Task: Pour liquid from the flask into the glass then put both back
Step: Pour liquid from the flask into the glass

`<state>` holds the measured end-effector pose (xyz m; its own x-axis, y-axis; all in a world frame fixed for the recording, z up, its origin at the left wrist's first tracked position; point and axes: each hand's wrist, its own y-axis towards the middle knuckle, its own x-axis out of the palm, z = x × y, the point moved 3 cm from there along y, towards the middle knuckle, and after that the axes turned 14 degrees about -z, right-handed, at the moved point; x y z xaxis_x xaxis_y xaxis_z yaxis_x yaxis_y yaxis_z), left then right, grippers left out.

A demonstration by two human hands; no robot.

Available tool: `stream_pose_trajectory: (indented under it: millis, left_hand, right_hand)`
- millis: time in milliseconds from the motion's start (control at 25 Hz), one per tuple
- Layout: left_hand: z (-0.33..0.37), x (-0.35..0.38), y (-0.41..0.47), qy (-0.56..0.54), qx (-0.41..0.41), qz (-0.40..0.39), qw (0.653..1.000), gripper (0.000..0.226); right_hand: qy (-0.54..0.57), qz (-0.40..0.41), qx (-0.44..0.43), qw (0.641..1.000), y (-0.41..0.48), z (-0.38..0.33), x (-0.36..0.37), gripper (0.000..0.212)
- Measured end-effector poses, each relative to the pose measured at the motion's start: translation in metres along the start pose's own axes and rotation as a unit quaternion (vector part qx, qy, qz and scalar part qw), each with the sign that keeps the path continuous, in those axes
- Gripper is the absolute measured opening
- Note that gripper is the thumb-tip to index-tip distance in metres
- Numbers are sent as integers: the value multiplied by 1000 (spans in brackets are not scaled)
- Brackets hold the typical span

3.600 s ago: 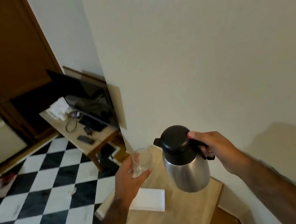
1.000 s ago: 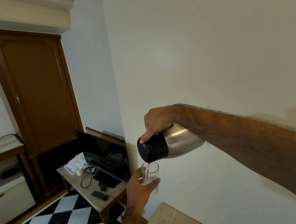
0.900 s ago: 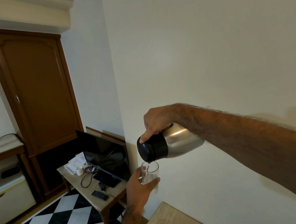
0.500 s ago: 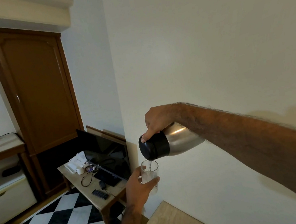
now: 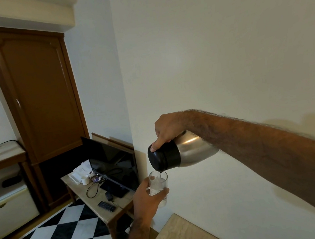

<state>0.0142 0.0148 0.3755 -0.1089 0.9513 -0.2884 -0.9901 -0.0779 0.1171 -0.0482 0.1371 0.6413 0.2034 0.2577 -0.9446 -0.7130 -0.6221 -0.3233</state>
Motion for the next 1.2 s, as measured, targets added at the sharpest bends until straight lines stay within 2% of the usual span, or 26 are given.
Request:
stream_pose_trajectory:
  millis: [480,760,1040,1120,1200]
  left_hand:
    - [3,0,8,7,1,5,1000,60]
    - [4,1,9,10,3,1,1000,57]
    - [1,1,15,-9,2,0,1000,53]
    - [-1,2,15,-12,-6,0,1000,55]
    - [-4,4,15,-12,-14,4,1000,59]
  right_hand:
    - [20,-6,-2,1000,10,13,4,61]
    - [71,-15,-1,997,9,30,10,62]
    - [228,-1,23,973,1,73,52,67]
    - [309,14,31,950,-2,85,72,68]
    - [418,51,44,906,-8,99,95,73]
